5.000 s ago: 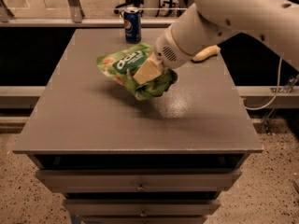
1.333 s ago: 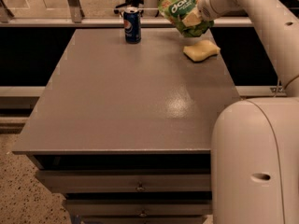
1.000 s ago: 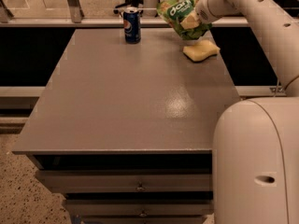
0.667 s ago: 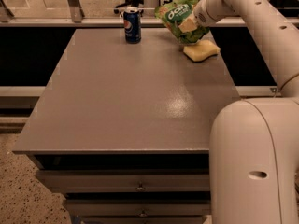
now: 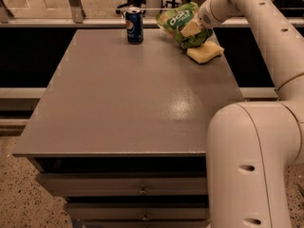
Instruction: Move green rice chip bag near sponge
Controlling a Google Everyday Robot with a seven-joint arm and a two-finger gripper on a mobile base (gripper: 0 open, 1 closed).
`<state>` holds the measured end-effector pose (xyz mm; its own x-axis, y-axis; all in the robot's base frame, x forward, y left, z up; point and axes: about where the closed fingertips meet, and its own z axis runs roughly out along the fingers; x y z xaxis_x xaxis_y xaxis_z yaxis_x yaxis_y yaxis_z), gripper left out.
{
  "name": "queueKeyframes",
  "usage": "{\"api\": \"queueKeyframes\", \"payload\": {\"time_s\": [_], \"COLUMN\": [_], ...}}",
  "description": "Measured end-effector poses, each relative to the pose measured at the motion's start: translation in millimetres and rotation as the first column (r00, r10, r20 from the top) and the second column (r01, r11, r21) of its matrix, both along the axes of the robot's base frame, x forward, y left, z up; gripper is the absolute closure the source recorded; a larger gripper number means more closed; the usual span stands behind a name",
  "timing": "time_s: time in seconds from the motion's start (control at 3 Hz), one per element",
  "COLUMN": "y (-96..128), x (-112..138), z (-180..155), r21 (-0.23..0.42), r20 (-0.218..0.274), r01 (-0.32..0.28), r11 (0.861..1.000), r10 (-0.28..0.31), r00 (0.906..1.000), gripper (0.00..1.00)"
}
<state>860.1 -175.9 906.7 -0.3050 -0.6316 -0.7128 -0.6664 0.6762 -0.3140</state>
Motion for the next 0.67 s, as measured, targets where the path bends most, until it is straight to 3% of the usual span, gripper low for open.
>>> {"api": "queueKeyframes", "payload": {"time_s": [0.33,0.67], "y": [-1.7,-2.8], "x": [-1.1,-2.7], "z": [-1.9,-1.5], "r21": [-0.001,0.001], "r20": [-0.015,-0.024], "r01": [-0.004,-0.009], "r11": [1.0,1.0], "r10": [0.004,0.009], "r00": [0.9999,0.9997], "gripper": [0.0,0.0]}}
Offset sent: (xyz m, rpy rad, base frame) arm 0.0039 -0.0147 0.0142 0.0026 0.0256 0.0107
